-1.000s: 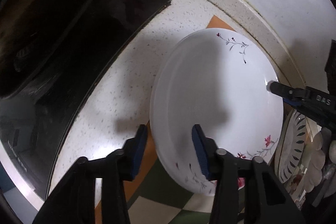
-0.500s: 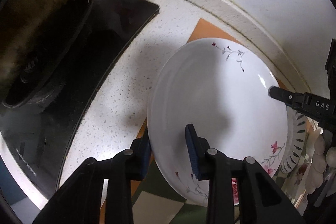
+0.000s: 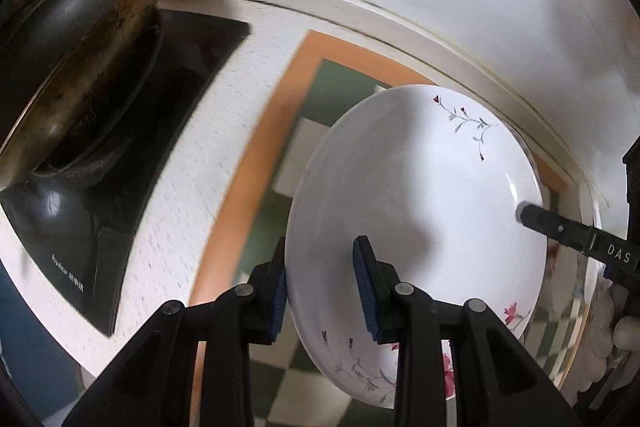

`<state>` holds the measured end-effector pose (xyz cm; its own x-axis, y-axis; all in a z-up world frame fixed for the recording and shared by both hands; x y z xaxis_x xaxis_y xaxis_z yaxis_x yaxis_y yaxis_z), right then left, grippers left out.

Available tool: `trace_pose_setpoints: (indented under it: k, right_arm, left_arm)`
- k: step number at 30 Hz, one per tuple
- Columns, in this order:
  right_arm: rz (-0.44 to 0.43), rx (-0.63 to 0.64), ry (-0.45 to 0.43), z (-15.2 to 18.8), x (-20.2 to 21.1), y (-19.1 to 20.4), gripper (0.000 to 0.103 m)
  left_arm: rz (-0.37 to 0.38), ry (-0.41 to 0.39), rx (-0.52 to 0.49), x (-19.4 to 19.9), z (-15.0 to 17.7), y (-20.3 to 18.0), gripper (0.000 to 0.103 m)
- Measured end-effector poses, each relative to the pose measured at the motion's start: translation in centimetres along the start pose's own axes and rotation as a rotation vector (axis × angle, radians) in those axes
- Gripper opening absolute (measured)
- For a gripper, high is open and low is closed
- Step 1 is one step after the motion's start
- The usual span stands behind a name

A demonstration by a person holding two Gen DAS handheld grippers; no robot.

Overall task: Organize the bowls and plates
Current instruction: 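Carry the pink-flower plate with both grippers onto the swirl plate and release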

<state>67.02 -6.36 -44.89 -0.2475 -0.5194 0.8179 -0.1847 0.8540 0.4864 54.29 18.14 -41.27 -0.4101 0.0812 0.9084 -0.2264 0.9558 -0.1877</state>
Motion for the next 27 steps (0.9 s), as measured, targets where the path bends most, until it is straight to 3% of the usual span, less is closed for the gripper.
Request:
trace_pose_setpoints:
  k: [13,19,27]
  right_arm:
    - [0.02,-0.158,-0.053,13.3,9.0,-7.3,0.012]
    - [0.04,-0.227,-0.023,18.4,9.2,-10.8,0.012]
    - [0.038,-0.296,0.016,21.0,7.6,-13.3,0.012]
  left_arm:
    - [0.063,0.047,-0.175,2.3,7.3,-7.3,0.028]
    - [0.061,0.118,-0.24,0.8,11.3,-9.7,0.028]
    - [0.001,0.178,-0.34,-1.3,14.0,-11.2,0.028]
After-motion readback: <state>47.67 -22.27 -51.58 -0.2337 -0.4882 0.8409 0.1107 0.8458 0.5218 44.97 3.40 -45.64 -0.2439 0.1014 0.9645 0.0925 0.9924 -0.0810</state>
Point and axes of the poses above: each gripper's, at about its wrist camera, not at the fingertips, and x roughly against the way its jaws point, y to its left, z to its underside, the point moved 8 cm from there along -x, roughly the way its jaws point, and after that the axes turned 9 degrees about -y, right-handed, at the moved point
